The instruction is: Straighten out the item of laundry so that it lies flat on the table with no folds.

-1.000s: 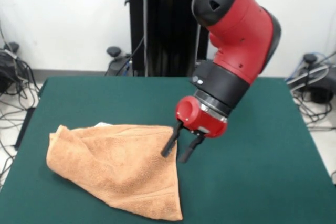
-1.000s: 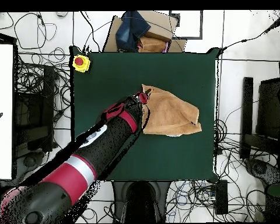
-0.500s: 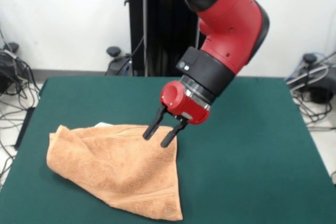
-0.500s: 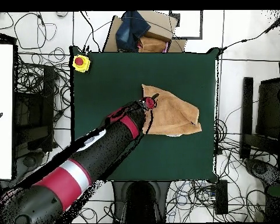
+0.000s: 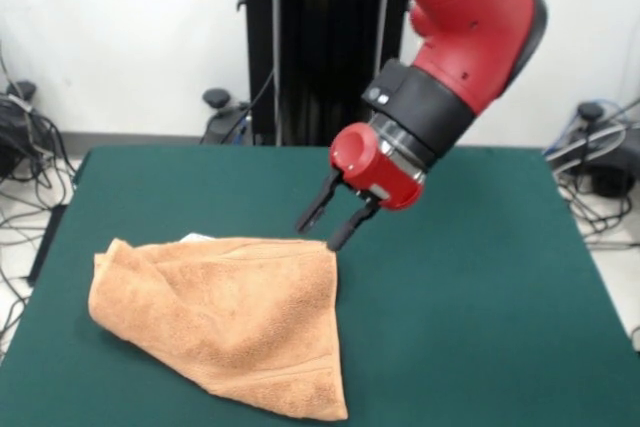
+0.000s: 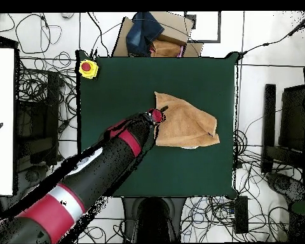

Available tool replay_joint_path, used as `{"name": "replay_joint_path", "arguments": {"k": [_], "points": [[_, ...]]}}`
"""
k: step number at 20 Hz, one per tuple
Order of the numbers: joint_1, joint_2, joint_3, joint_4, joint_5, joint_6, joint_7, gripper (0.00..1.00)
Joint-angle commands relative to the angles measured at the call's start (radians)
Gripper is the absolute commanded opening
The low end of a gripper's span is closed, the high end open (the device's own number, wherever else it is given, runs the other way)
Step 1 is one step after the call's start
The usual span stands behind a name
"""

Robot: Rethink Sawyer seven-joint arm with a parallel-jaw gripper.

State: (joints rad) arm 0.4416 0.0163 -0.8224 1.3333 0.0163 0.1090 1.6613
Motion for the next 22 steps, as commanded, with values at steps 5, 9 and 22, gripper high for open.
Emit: {"name": "replay_joint_path", "arguments": {"k": [5, 9, 22], "points": [[0.077, 0.103, 0.029, 0.037, 0.132, 0.138, 0.313, 1.00], [0.103, 0.181, -0.018, 0.000, 0.198, 0.144, 0.352, 1.00], [0.148, 0.360, -0.138, -0.065, 0.412, 0.156, 0.395, 1.00]]}}
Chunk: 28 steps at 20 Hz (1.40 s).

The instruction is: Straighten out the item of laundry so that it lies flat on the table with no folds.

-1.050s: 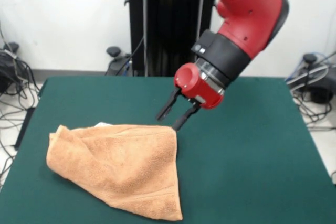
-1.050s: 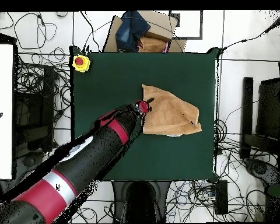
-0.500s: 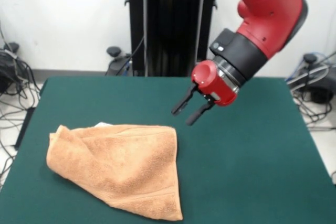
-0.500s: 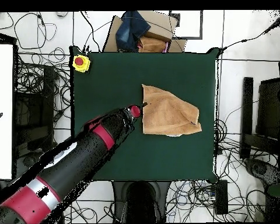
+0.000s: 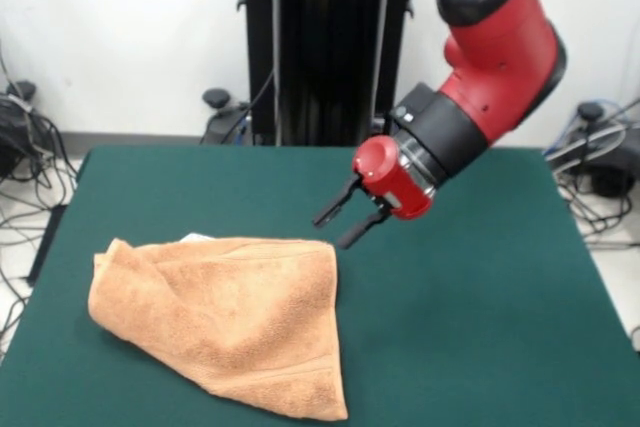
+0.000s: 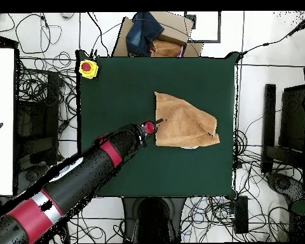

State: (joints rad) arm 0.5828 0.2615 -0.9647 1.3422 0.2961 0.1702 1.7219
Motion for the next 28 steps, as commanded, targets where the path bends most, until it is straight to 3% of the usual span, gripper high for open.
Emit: {"name": "replay_joint_path", "arguments": {"k": [1, 13, 20, 28], "points": [[0.010, 0.122, 0.001, -0.074, 0.142, 0.095, 0.335, 1.00], [0.005, 0.122, 0.027, -0.092, 0.212, 0.085, 0.300, 1.00], [0.043, 0.134, -0.004, -0.150, 0.276, 0.245, 0.342, 1.00], [0.044, 0.175, -0.015, -0.168, 0.319, 0.222, 0.356, 1.00]]}}
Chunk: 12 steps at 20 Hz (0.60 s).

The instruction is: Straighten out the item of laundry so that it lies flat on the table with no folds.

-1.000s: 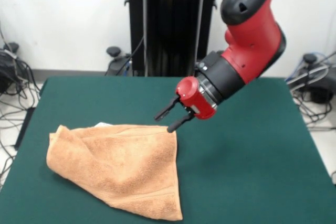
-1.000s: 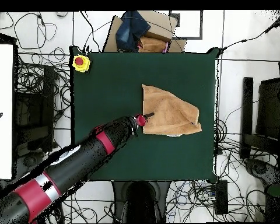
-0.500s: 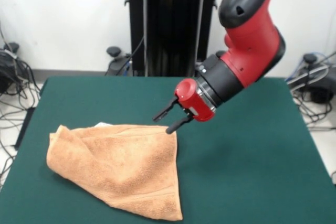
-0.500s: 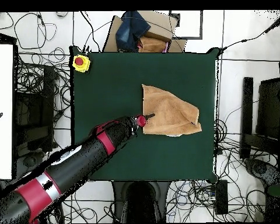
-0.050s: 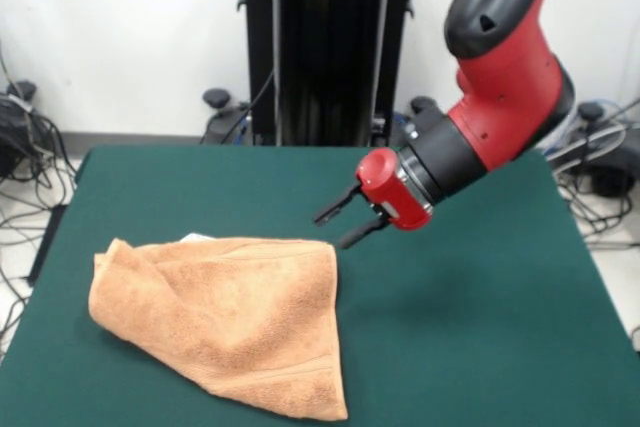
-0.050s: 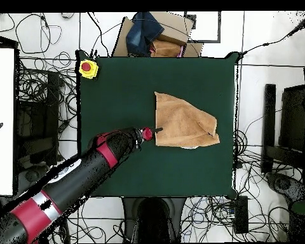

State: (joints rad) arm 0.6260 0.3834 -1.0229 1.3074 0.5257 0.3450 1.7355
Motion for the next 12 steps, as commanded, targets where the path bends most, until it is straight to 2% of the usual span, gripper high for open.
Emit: {"name": "replay_joint_path", "arguments": {"k": [1, 6, 12], "points": [[-0.001, 0.060, 0.042, -0.134, 0.094, 0.039, 0.342, 1.00], [-0.012, 0.092, 0.038, -0.156, 0.124, -0.018, 0.340, 1.00], [-0.026, 0.179, -0.022, -0.212, 0.198, -0.037, 0.379, 1.00]]}}
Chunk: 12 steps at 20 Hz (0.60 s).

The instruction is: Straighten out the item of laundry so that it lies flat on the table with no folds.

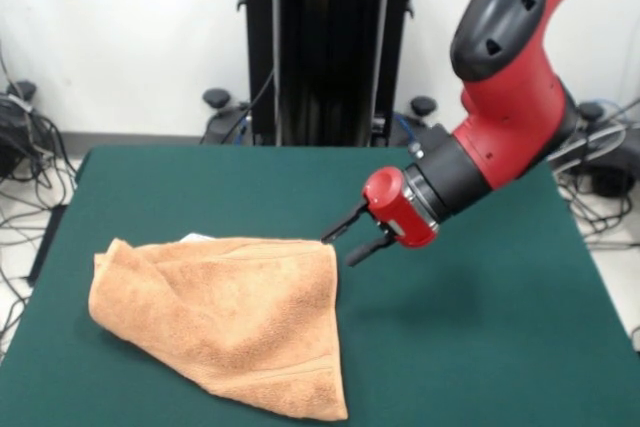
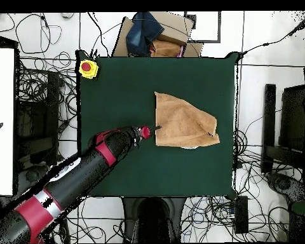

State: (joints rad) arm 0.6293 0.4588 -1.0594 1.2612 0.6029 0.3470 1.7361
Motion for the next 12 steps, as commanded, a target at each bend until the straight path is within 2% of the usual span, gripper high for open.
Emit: {"name": "replay_joint_path", "arguments": {"k": [1, 6, 12], "points": [[-0.030, 0.117, 0.001, -0.175, 0.133, -0.035, 0.383, 1.00], [-0.036, 0.145, -0.021, -0.188, 0.172, -0.041, 0.372, 1.00], [-0.027, 0.150, -0.024, -0.173, 0.181, -0.049, 0.353, 1.00]]}}
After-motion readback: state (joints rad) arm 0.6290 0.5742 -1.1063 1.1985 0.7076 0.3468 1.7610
